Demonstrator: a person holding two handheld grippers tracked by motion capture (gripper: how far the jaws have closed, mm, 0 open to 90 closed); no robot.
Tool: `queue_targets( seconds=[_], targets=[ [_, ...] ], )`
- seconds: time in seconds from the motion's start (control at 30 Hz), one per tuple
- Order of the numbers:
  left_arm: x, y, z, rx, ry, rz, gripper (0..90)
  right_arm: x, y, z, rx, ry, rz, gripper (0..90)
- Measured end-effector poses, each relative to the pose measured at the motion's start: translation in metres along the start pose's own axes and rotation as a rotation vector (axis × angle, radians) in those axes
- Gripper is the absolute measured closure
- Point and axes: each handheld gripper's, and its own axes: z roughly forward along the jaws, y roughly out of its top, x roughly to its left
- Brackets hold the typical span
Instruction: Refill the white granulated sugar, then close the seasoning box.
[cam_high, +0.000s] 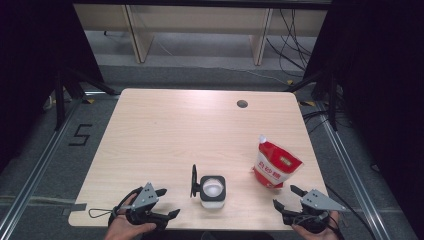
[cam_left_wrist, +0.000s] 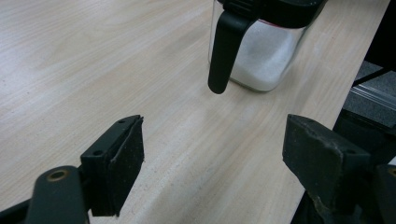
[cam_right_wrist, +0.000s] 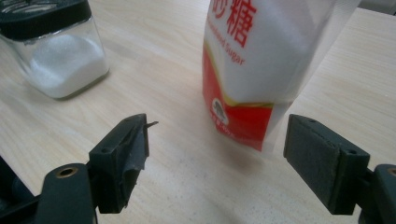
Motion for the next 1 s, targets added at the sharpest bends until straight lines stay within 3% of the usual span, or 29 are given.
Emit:
queue_targets(
  seconds=[0.07, 0.13, 0.17, 0.33, 0.37, 0.4, 0.5, 0.6, 0.67, 0.7, 0.73, 0.77, 0.83, 0.9, 0.93, 1.0],
  targets=[
    [0.000, 0.000, 0.001, -0.015, 0.003, -0.010, 20.2, 0.002, -0.001, -0.001, 0.003, -0.020, 0.005, 23.1],
    [0.002, 0.004, -0.002, 0.006, 0.018, 0.015, 20.2, 0.004, -0.003, -0.001, 0.023, 0.004, 0.009, 22.7],
    [0.002, 0.007, -0.002, -0.015, 0.012, -0.001, 20.2, 0.004, -0.003, -0.001, 0.025, 0.005, -0.005, 22.6],
    [0.004, 0.009, -0.002, -0.018, 0.014, -0.003, 20.3, 0.005, -0.006, -0.002, 0.034, -0.005, -0.036, 22.1],
    [0.003, 0.008, -0.002, -0.027, 0.019, -0.024, 20.7, 0.009, -0.006, -0.003, 0.060, 0.006, 0.009, 22.1],
    [0.004, 0.009, -0.003, -0.028, 0.019, -0.007, 21.0, 0.008, -0.006, -0.003, 0.056, 0.006, -0.008, 22.1],
    [0.004, 0.012, -0.004, -0.034, 0.017, -0.026, 23.3, 0.009, -0.007, -0.002, 0.041, 0.009, -0.051, 22.0],
    [0.003, 0.014, -0.006, -0.042, 0.020, -0.023, 32.7, 0.011, -0.007, -0.002, 0.054, 0.005, -0.055, 22.0],
    [0.004, 0.016, -0.007, -0.055, 0.023, -0.026, 45.0, 0.013, -0.007, -0.002, 0.072, 0.016, -0.049, 22.0],
    [0.006, 0.018, -0.008, -0.065, 0.027, -0.012, 45.0, 0.013, -0.007, -0.002, 0.073, 0.017, -0.056, 22.0],
    [0.007, 0.019, -0.009, -0.086, 0.045, -0.004, 59.5, 0.012, -0.007, -0.002, 0.077, 0.011, -0.053, 22.1],
    [0.006, 0.020, -0.010, -0.101, 0.050, -0.024, 59.5, 0.012, -0.007, -0.002, 0.077, 0.011, -0.053, 22.1],
    [0.007, 0.026, -0.012, -0.127, 0.068, 0.031, 70.2, 0.011, -0.007, -0.001, 0.062, 0.007, -0.064, 22.4],
    [0.004, 0.031, -0.015, -0.149, 0.082, 0.017, 78.0, 0.011, -0.007, -0.001, 0.053, 0.003, -0.063, 22.5],
    [0.005, 0.035, -0.017, -0.158, 0.087, 0.041, 80.9, 0.011, -0.007, -0.001, 0.056, 0.005, -0.060, 22.5],
    [0.004, 0.041, -0.020, -0.175, 0.087, 0.043, 85.0, 0.011, -0.006, 0.000, 0.053, 0.011, -0.071, 22.5]
  ],
)
